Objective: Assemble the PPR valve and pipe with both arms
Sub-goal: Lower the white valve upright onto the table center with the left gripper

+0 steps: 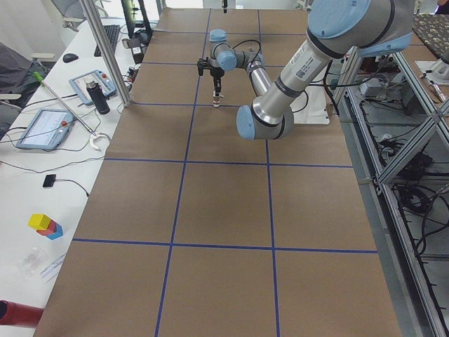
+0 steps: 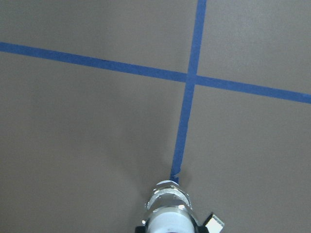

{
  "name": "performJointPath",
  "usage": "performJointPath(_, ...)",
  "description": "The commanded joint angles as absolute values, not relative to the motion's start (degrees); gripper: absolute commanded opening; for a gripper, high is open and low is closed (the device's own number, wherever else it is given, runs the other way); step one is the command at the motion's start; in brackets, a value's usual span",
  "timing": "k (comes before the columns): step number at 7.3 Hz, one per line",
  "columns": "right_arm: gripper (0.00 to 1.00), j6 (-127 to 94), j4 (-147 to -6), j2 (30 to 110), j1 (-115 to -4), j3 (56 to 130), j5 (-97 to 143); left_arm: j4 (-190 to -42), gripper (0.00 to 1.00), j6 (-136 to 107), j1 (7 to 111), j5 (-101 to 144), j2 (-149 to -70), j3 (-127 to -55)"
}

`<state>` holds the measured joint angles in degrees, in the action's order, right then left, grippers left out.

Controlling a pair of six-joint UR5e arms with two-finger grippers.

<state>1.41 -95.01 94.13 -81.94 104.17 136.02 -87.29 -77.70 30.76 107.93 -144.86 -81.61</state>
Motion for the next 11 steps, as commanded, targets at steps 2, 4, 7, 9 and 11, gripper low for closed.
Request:
performJointPath(2, 0.99, 1.41, -95.01, 94.13, -81.83, 104.15, 135.97, -87.36, 0.00, -77.70, 30.76, 107.93, -144.84, -81.30)
performJointPath(4, 0.99, 1.41, -95.01, 94.13, -81.74, 104.15, 135.97, -87.36, 0.00, -77.70, 30.59, 107.93, -144.84, -81.21)
performJointPath(7, 0.99, 1.32, -95.01, 94.13, -81.47, 103.54, 135.97, -87.36, 0.00, -77.78, 30.41, 107.93, -144.93, -81.21)
performJointPath(9, 0.99, 1.32, -95.01, 94.13, -81.39, 103.45, 135.97, -87.36, 0.00, -77.78, 30.41, 107.93, -145.28, -80.77)
performJointPath(11, 0.99, 1.32, -95.01, 94.13, -81.39, 103.10, 135.97, -87.36, 0.34, -77.70, 30.41, 107.93, -145.37, -80.60)
